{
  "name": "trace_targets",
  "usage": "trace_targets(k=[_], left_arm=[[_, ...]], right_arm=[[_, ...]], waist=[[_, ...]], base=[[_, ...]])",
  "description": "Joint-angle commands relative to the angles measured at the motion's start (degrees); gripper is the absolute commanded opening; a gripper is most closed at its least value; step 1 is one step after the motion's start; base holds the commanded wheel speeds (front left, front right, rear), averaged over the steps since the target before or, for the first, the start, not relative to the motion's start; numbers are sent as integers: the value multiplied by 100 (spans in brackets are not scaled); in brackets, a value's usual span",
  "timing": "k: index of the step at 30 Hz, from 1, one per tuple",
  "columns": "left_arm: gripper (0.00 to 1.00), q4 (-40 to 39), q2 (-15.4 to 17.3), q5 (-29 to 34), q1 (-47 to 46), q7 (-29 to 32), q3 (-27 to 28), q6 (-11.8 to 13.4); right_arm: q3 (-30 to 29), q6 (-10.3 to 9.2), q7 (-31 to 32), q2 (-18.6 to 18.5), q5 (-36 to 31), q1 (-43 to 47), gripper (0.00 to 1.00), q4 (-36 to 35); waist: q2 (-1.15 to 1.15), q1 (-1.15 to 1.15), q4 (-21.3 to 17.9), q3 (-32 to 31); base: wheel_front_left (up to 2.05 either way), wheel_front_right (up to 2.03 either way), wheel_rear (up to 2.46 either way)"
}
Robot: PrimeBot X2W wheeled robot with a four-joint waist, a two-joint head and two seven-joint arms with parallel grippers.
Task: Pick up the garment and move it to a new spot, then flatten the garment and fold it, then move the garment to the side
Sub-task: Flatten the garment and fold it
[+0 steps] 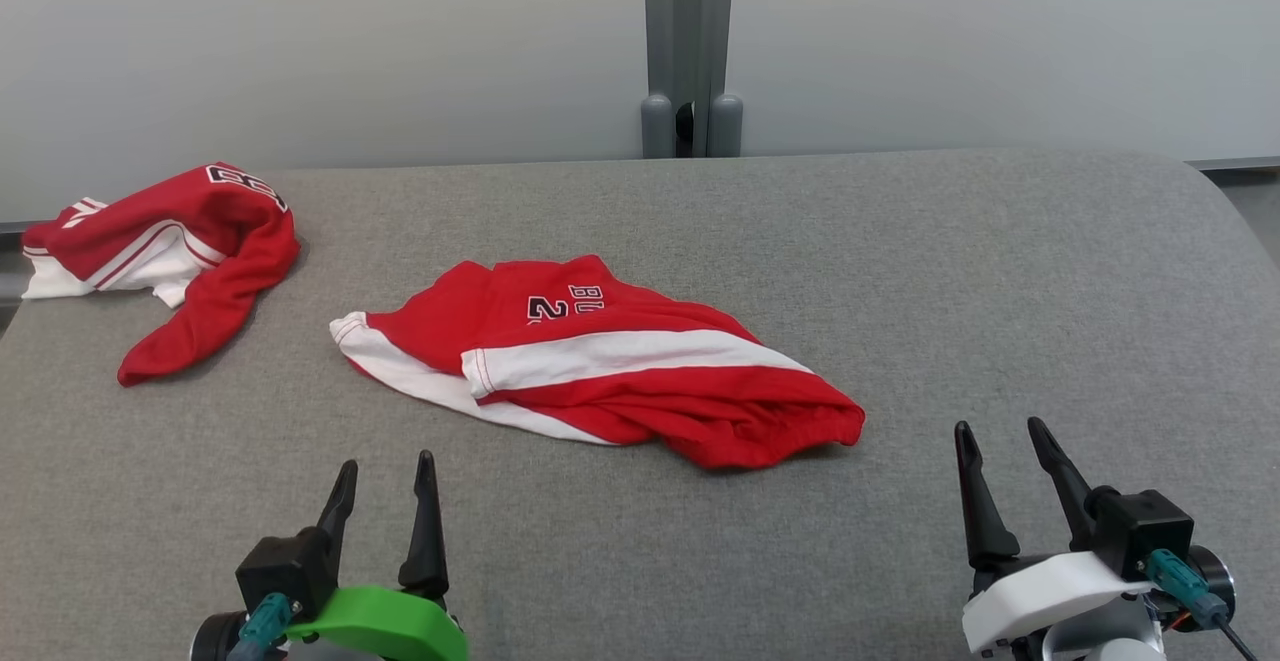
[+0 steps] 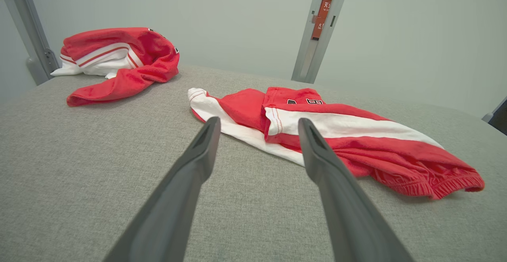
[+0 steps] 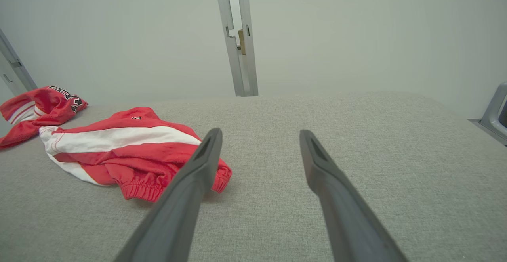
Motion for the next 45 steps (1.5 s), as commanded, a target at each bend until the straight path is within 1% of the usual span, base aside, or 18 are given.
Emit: trace_targets(k=[1, 12, 17, 20, 24, 27, 28, 35, 40, 41, 42, 43, 44, 45], left_arm=[[100, 15, -20, 49, 101, -3, 31, -32], [100, 106, -140, 166, 51, -3, 115, -159], [100, 347, -114, 249, -370, 80, -24, -294], [100, 611, -106, 266, -677, 291, -138, -438], [100, 1059, -195, 109, -1248, 618, -211, -684], [100, 1477, -277, -101, -1652, 771, -115, -824], [100, 1606, -257, -99, -1770, 794, -84, -846], [100, 2503, -286, -407, -2404, 686, 191, -961], [100, 2929, -343, -493, -2602, 581, 237, -1113], [94, 3006, -360, -508, -2636, 548, 238, -1139], [60, 3057, -384, -524, -2666, 512, 233, -1176], [30, 3103, -408, -541, -2703, 453, 231, -1207], [10, 3133, -424, -549, -2723, 402, 239, -1228], [0, 3166, -442, -551, -2738, 347, 239, -1250]], right_arm=[[2, 0, -18, -19, 17, 41, 100, 17], [12, 0, -18, -19, 2, 2, 100, -3], [51, 0, -18, -19, -19, -76, 100, -26], [88, 0, -18, -18, -36, -139, 100, -46], [167, 0, -18, -18, -55, -274, 100, -72], [242, 0, -18, -19, -57, -419, 100, -94], [270, 0, -18, -19, -59, -455, 100, -98], [363, 0, -18, -19, -47, -680, 100, -114], [363, 0, -18, -17, -38, -712, 100, -107], [369, 0, -18, -17, -37, -709, 100, -104], [369, 0, -18, -18, -37, -705, 100, -102], [363, 0, -18, -18, -37, -699, 100, -97], [357, 0, -18, -18, -36, -696, 100, -92], [355, 0, -18, -18, -37, -694, 100, -87]], waist=[[0, 0, -1, 4], [0, 0, -19, 83], [0, 0, -51, 201], [0, 0, -89, 322], [0, 0, -177, 576], [0, 0, -286, 788], [0, 0, -326, 844], [0, 0, -620, 1226], [0, 0, -696, 1294], [0, 0, -707, 1294], [0, 0, -714, 1294], [0, 0, -717, 1287], [0, 0, -716, 1279], [0, 0, -711, 1264]], base=[[0, 0, 0], [0, 0, 0], [0, 0, 0], [0, 0, 0], [0, 0, 0], [0, 0, 0], [0, 0, 0], [0, 0, 0], [0, 0, 0], [0, 0, 0], [0, 0, 0], [0, 0, 0], [0, 0, 0], [0, 0, 0]])
